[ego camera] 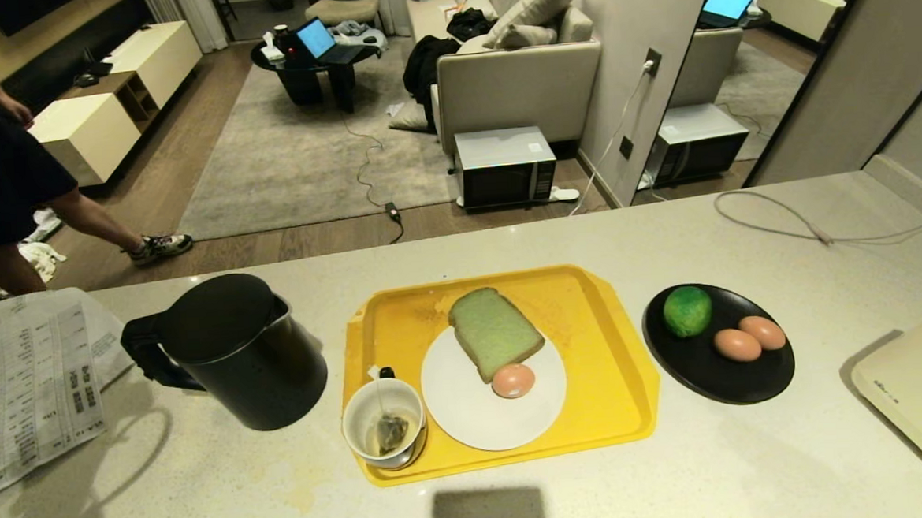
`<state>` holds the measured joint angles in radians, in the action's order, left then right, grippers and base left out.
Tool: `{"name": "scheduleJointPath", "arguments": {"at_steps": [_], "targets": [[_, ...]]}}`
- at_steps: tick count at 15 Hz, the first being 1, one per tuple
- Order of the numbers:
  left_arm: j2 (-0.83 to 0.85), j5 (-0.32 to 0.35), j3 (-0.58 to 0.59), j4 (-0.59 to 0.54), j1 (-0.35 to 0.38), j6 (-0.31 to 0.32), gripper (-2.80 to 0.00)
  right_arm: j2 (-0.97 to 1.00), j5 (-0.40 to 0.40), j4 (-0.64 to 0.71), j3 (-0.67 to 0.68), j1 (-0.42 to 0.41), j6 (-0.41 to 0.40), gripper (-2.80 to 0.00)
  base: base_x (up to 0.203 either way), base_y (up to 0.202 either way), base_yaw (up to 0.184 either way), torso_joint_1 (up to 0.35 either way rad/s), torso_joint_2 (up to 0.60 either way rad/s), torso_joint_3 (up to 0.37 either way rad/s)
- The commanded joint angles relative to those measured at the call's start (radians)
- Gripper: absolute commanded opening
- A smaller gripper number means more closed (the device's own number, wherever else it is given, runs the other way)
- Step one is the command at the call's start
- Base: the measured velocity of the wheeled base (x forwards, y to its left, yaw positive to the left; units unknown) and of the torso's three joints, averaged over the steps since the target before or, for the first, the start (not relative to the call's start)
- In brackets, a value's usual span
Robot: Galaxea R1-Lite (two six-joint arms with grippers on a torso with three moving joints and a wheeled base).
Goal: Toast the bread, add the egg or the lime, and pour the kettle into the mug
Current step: Pick up the kettle
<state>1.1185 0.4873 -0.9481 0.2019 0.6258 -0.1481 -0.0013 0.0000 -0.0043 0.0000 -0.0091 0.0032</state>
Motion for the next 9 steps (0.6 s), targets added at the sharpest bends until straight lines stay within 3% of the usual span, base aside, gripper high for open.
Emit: {"name": "scheduleJointPath", "arguments": {"at_steps": [1,5,7,9], "targets": [[-0.06,0.106,0.075,0.001,0.099,0.0,-2.8,0.001,0.0,0.0,0.002,0.0,0.0,-2.8,0.0,0.0,0.0,0.0,0.0,0.0],[-0.14,0.239,0.242,0.039,0.249,0.05,-2.8,0.001,0.001,0.0,0.002,0.0,0.0,-2.8,0.0,0.0,0.0,0.0,0.0,0.0],[-0.137,0.26,0.286,0.09,0.261,0.111,-2.8,0.001,0.0,0.0,0.002,0.0,0.0,-2.8,0.0,0.0,0.0,0.0,0.0,0.0],[-0.132,0.265,0.373,0.221,0.259,0.139,-2.8,0.001,0.0,0.0,0.002,-0.001,0.0,-2.8,0.0,0.0,0.0,0.0,0.0,0.0]]}}
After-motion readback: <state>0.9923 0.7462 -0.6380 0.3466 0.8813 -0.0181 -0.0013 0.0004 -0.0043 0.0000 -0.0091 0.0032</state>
